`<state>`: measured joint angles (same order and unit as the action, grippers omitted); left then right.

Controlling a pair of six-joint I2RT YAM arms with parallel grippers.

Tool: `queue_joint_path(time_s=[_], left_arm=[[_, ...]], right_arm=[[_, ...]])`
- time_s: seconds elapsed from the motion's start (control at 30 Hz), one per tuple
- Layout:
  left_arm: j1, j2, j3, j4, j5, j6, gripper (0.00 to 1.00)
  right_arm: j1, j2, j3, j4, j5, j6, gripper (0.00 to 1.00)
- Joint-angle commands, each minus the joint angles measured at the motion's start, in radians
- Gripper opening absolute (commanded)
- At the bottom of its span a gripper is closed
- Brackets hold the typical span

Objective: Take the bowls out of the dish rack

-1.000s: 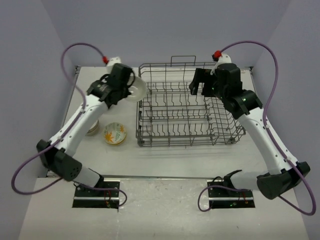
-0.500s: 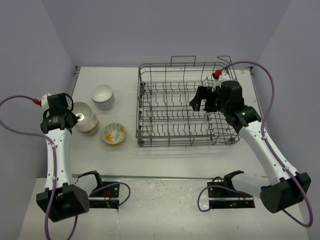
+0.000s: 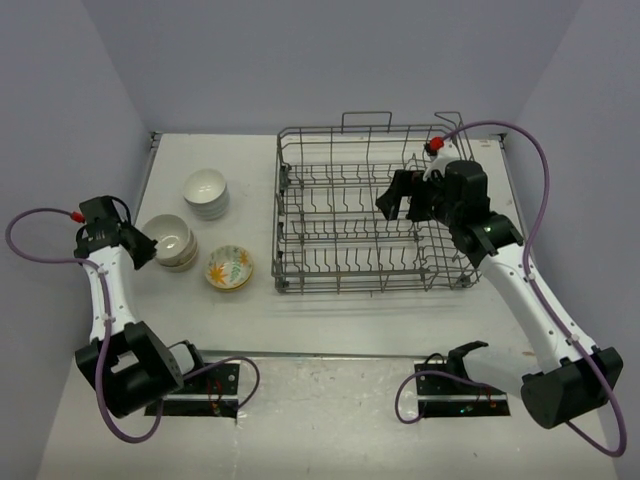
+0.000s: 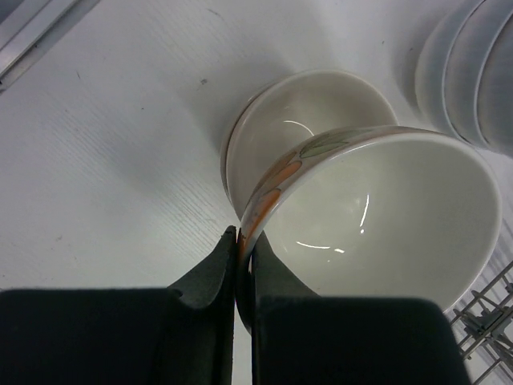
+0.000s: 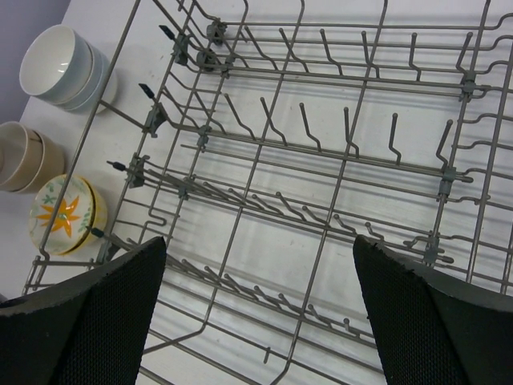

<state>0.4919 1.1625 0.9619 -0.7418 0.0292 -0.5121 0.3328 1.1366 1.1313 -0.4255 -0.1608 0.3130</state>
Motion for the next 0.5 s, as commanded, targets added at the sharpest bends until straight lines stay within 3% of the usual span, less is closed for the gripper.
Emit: queue_joint_path(time_s=[0.0, 0.2, 0.47], left_arm=[[0.017, 0.022, 0.003, 0.104, 0.063, 0.017, 0.00], [0.019, 0.037, 0.008, 0.117, 0.018, 0.012, 0.00], [0.019, 0.091, 0.017, 0.119, 0.038, 0.024, 0.03]], right_arm=[[-0.003, -0.028, -0.016, 0.041, -0.026, -0.014, 0.99], [-0.003, -0.043, -0.021, 0.036, 0.046, -0.020, 0.99], [-0.002, -0.043, -0.028, 0.045, 0.032, -0.022, 0.99]])
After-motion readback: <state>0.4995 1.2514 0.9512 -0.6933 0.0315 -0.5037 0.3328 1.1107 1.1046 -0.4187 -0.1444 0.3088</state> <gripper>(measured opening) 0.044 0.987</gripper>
